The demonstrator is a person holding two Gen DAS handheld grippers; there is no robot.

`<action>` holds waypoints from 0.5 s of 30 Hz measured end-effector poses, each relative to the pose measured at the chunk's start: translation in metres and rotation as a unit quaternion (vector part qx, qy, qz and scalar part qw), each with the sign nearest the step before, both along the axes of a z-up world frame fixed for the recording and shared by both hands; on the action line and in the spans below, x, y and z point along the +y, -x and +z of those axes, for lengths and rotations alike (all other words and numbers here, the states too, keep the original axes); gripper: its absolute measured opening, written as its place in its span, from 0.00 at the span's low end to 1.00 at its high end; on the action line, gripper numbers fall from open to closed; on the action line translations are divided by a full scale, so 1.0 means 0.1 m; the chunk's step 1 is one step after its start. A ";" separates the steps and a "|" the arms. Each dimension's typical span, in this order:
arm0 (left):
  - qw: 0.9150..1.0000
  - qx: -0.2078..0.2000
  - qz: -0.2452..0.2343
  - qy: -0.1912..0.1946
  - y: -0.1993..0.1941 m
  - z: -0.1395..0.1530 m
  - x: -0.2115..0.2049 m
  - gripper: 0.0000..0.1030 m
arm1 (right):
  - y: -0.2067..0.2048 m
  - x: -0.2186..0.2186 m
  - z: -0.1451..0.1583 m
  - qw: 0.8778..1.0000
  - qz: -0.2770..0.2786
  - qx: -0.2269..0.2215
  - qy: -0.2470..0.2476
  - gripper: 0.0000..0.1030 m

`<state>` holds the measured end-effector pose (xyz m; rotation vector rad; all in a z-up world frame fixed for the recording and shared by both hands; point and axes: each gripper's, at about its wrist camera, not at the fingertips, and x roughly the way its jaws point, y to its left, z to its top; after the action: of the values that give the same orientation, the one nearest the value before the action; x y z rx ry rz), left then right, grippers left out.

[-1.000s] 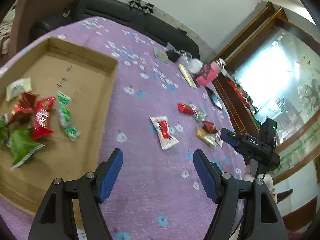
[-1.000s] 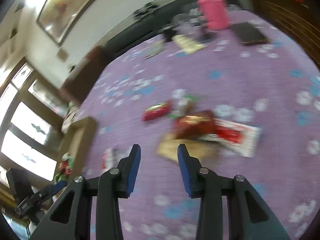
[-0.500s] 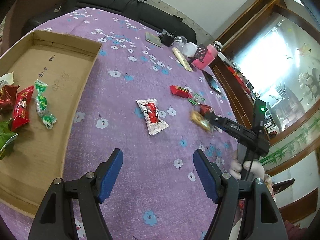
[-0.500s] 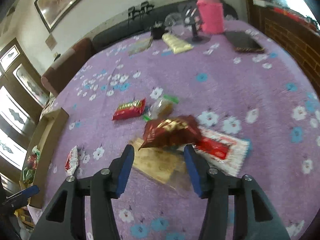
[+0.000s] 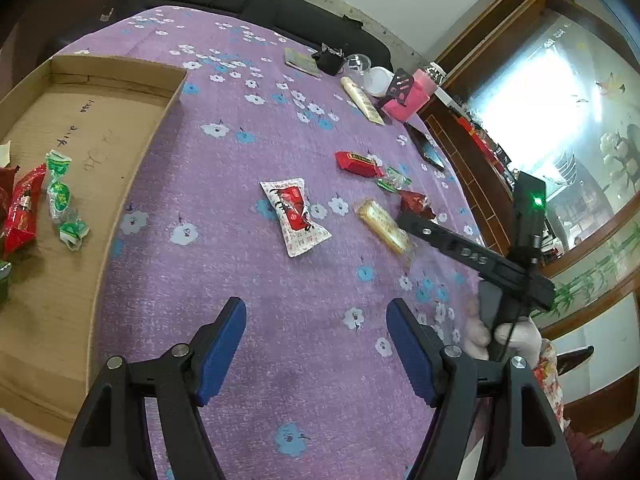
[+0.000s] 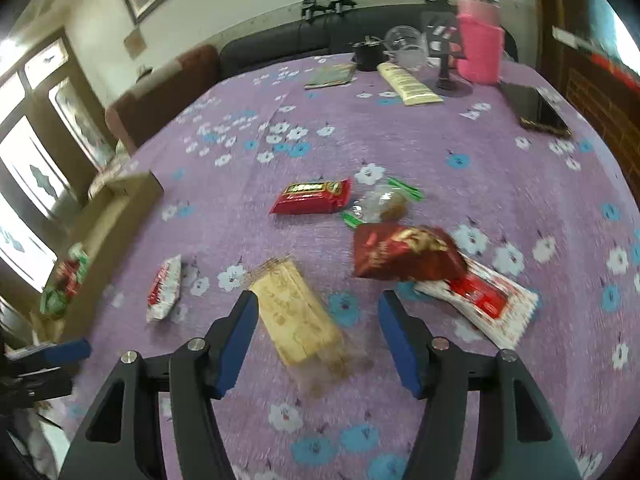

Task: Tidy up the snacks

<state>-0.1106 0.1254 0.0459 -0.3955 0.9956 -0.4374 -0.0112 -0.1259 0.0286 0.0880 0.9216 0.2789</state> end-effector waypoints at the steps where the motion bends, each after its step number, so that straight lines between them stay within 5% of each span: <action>1: 1.000 0.001 0.000 -0.003 0.00 0.00 -0.01 0.74 | -0.01 0.04 -0.02 1.000 0.005 0.000 0.007 0.59; 8: 0.999 0.003 0.003 -0.033 -0.10 -0.03 -0.07 0.74 | -0.03 0.18 -0.12 0.999 0.004 -0.005 0.031 0.58; 15: 0.997 -0.008 0.005 -0.073 -0.46 -0.11 -0.28 0.74 | 0.01 0.21 -0.13 0.999 0.002 -0.021 0.041 0.34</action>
<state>-0.0647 0.0979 0.0353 -0.2643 1.0033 -0.3553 -0.0123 -0.1052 0.0155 0.0035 0.8901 0.2461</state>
